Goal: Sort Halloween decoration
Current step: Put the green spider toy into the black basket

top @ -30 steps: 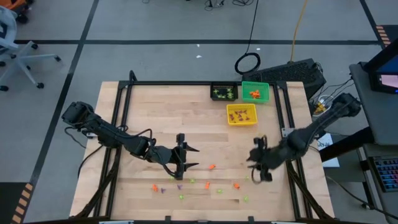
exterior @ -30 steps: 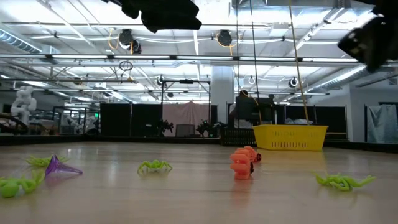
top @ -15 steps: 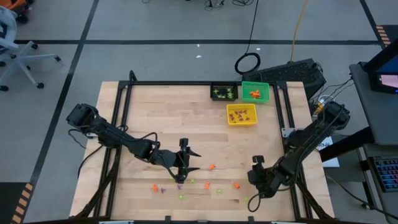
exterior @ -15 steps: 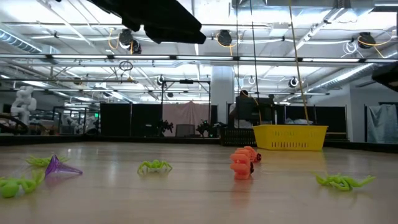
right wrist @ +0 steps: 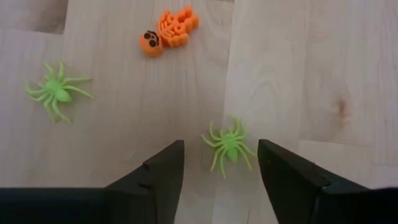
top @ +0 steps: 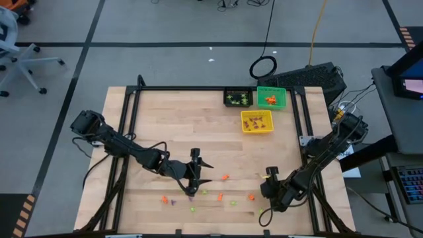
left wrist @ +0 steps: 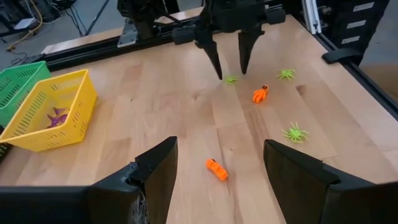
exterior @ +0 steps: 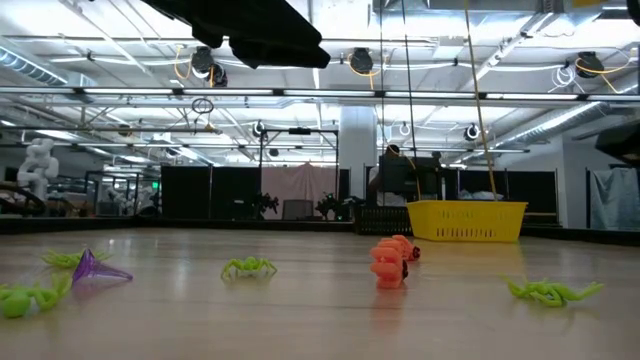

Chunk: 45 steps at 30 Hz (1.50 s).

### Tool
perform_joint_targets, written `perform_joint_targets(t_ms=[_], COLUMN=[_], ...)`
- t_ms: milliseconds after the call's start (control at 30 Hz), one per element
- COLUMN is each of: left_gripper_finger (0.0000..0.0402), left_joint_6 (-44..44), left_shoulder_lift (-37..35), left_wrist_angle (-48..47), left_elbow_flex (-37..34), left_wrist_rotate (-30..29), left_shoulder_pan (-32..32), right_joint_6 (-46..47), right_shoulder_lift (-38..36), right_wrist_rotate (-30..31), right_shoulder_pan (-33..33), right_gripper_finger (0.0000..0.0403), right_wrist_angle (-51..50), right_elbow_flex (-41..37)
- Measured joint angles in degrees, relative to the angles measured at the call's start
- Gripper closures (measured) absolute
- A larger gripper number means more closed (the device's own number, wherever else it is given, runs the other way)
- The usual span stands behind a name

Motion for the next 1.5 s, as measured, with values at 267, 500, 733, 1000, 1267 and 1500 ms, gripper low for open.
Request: perform_joint_targets(t_ms=[267, 500, 733, 1000, 1267, 1500], left_gripper_finger=[0.0164, 0.0164, 0.0164, 0.0164, 0.0164, 0.0164], left_joint_6=[0.02, 0.02, 0.02, 0.02, 0.04, 0.04], left_shoulder_lift=[0.02, 0.04, 0.04, 0.04, 0.04, 0.04], left_wrist_angle=[0.0, -0.01, 0.0, -0.02, 0.0, -0.01], left_elbow_flex=[0.0, 0.0, -0.02, -0.02, -0.02, -0.02], left_wrist_rotate=[0.0, 0.0, 0.0, 0.0, -0.02, -0.02], left_shoulder_pan=[0.0, 0.0, 0.0, 0.0, 0.0, 0.0], right_joint_6=[-1.08, -1.08, -1.73, -3.95, -4.1, -4.08], right_shoulder_lift=[0.0, 1.49, 2.56, 2.59, 0.12, -0.55], right_wrist_rotate=[-0.02, -0.35, -0.87, -1.23, -2.59, -2.73], right_shoulder_pan=[-0.22, -0.43, -0.42, -0.44, -0.44, -0.44], right_gripper_finger=[0.0279, 0.0316, 0.0345, 0.0398, 0.0402, 0.0402], right_wrist_angle=[0.26, 0.64, 0.68, 1.99, 2.0, 1.93], right_elbow_flex=[0.0, 0.11, 0.28, 0.17, -0.07, -0.09])
